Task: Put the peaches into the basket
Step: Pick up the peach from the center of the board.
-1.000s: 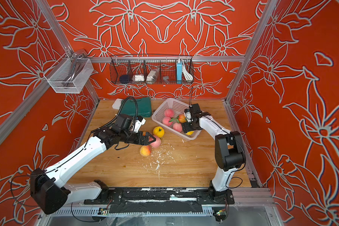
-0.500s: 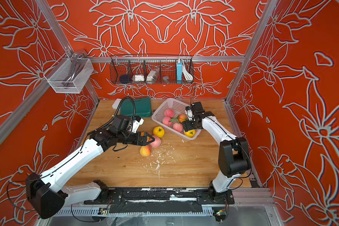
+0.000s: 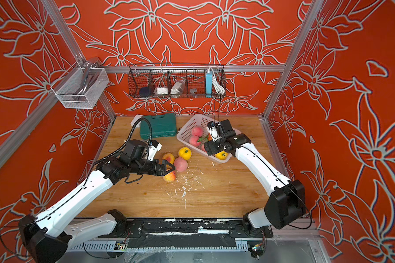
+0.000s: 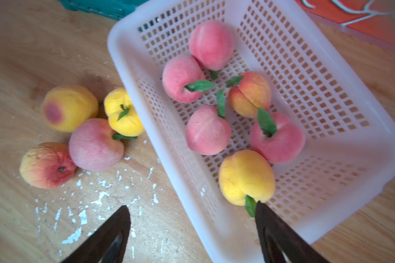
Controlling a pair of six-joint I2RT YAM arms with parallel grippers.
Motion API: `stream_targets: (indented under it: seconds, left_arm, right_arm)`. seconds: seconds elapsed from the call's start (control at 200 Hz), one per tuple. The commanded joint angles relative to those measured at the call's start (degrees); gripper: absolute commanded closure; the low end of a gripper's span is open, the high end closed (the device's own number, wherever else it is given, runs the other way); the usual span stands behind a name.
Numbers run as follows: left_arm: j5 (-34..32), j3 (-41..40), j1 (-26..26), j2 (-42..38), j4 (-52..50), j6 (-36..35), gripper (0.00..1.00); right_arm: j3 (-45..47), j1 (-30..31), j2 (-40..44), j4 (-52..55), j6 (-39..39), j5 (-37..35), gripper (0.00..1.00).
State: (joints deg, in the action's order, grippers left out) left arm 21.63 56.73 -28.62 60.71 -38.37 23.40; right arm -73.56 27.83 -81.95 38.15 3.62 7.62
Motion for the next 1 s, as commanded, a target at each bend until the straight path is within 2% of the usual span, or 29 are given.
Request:
stream_targets:
  seconds: [0.0,0.27,0.56,0.996]
  left_arm:
    - [-0.90,-0.86,-0.34,-2.26,-2.18,0.22,0.01]
    - [-2.14,-3.55,-0.30,-5.53,-3.54,1.16,0.01]
    - [-3.08,-5.44,-0.26,-6.18,-2.95,2.12,0.01]
    - [-2.55,-6.44,-0.21,-4.90,-1.19,2.40,0.01]
  right_arm:
    - [1.05,3.37,1.35,0.56,3.78,0.22,0.12]
    - [2.07,9.51,1.28,-3.43,8.36,1.49,0.12]
    - [4.12,14.35,-2.64,-9.42,12.32,4.68,0.13]
    - [4.33,16.34,-12.50,-16.65,14.84,7.51,0.13]
